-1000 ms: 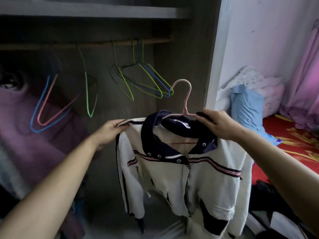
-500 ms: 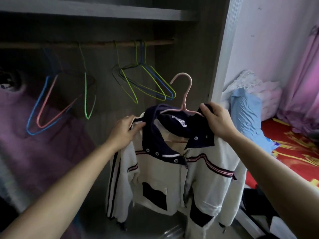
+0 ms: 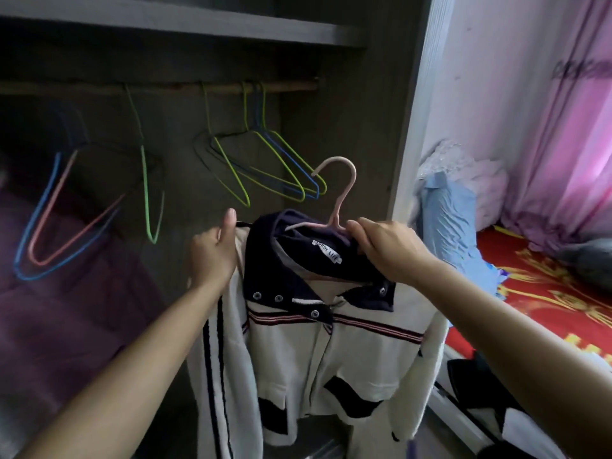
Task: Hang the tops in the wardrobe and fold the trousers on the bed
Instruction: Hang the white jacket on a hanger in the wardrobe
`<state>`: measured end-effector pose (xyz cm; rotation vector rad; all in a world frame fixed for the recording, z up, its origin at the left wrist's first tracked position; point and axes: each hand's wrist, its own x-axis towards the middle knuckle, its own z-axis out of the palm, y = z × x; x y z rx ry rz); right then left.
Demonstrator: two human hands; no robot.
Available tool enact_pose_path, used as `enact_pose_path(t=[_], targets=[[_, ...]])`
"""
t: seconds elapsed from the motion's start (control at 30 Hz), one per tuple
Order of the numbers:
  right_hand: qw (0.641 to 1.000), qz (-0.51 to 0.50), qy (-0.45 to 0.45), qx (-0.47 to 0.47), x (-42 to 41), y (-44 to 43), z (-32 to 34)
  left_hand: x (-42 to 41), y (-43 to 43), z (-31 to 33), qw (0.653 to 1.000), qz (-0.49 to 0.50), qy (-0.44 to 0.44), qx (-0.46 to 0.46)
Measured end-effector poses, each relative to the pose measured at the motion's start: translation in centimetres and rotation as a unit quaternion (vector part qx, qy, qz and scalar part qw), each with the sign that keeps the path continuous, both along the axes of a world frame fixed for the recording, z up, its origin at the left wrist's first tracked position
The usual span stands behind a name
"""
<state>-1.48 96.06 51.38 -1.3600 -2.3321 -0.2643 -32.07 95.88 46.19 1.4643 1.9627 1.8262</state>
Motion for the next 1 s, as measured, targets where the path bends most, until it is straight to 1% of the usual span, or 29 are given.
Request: enact_pose_path(t=[0.03, 0.07, 0.13, 0.17, 0.2, 0.27, 0.33, 0.4, 0.47, 0.5, 0.57, 0.63, 0.67, 0.7, 0.73, 0.77, 0.8, 0.83, 0.87, 0.9, 0.93, 0.97, 1.0], targets=[[1.000, -0.004, 0.026, -0.006, -0.1, 0.1, -0.3, -0.2, 0.1, 0.0, 1.000, 0.003, -0.008, 0.001], [0.999, -0.004, 0.031, 0.021, -0.1, 0.2, -0.5, -0.4, 0.2, 0.0, 1.000, 0.010, -0.015, 0.008], [0.994, -0.013, 0.018, 0.105, -0.3, 0.4, -1.3, -1.1, 0.3, 0.1, 0.999, 0.022, -0.026, 0.015], [0.991, -0.030, 0.028, 0.127, -0.4, 0.3, -1.7, -1.5, 0.4, 0.1, 0.999, 0.027, -0.031, 0.012], [0.990, -0.055, 0.042, 0.121, -0.5, 0.3, -2.0, -2.0, 0.5, 0.1, 0.999, 0.031, -0.036, 0.005], [0.989, -0.100, 0.087, 0.058, -0.5, 0.5, -2.5, -2.9, 0.6, 0.0, 0.998, 0.045, -0.047, -0.005], [0.986, -0.105, 0.126, -0.006, -0.3, 0.9, -2.3, -3.3, 0.8, 0.0, 0.998, 0.050, -0.049, -0.003], [0.979, -0.119, 0.160, -0.038, -0.2, 1.5, -1.4, -3.2, 0.9, -0.2, 0.998, 0.050, -0.026, -0.004], [0.964, -0.124, 0.215, -0.093, -0.3, 1.5, -0.1, -3.1, 1.1, -0.3, 0.999, 0.042, 0.001, -0.003], [0.959, -0.119, 0.225, -0.126, -0.4, 1.6, 0.3, -3.0, 1.2, -0.4, 0.999, 0.035, 0.001, -0.005], [0.949, -0.113, 0.212, -0.204, -0.3, 1.6, 1.2, -3.1, 1.4, -0.7, 1.000, 0.023, -0.005, -0.007], [0.933, -0.129, 0.210, -0.263, -0.6, 1.5, 2.3, -3.0, 1.5, -0.8, 1.000, 0.016, 0.005, -0.005], [0.913, -0.134, 0.255, -0.288, -0.5, 1.8, 2.6, -2.8, 1.5, -0.9, 1.000, 0.015, 0.011, -0.002], [0.866, -0.125, 0.355, -0.330, -0.2, 2.2, 2.8, -2.9, 1.6, -1.0, 1.000, 0.017, 0.015, 0.000], [0.774, -0.104, 0.490, -0.386, -0.1, 2.4, 2.8, -3.0, 1.7, -1.2, 1.000, 0.021, 0.015, 0.000], [0.671, -0.082, 0.599, -0.429, 0.0, 2.6, 2.6, -3.2, 1.9, -1.5, 1.000, 0.020, 0.006, 0.001], [0.591, -0.068, 0.669, -0.446, 0.3, 2.8, 2.2, -3.5, 2.0, -1.6, 1.000, 0.016, -0.017, 0.001], [0.560, -0.074, 0.691, -0.451, 0.4, 3.2, 1.8, -3.8, 2.1, -1.7, 0.999, 0.013, -0.046, 0.000], [0.579, -0.103, 0.669, -0.455, 0.1, 3.3, 1.6, -4.1, 2.1, -1.8, 0.997, 0.016, -0.074, -0.003], [0.643, -0.141, 0.611, -0.440, -0.1, 3.6, 1.7, -4.4, 2.3, -1.9, 0.995, 0.025, -0.095, -0.009], [0.744, -0.190, 0.502, -0.398, -0.2, 3.7, 1.7, -4.6, 2.5, -2.1, 0.993, 0.034, -0.110, -0.020], [0.840, -0.239, 0.350, -0.338, -0.4, 3.9, 1.7, -4.6, 2.6, -2.3, 0.991, 0.038, -0.123, -0.032], [0.906, -0.285, 0.199, -0.241, -0.3, 4.2, 1.6, -4.5, 2.7, -2.4, 0.990, 0.036, -0.131, -0.040]])
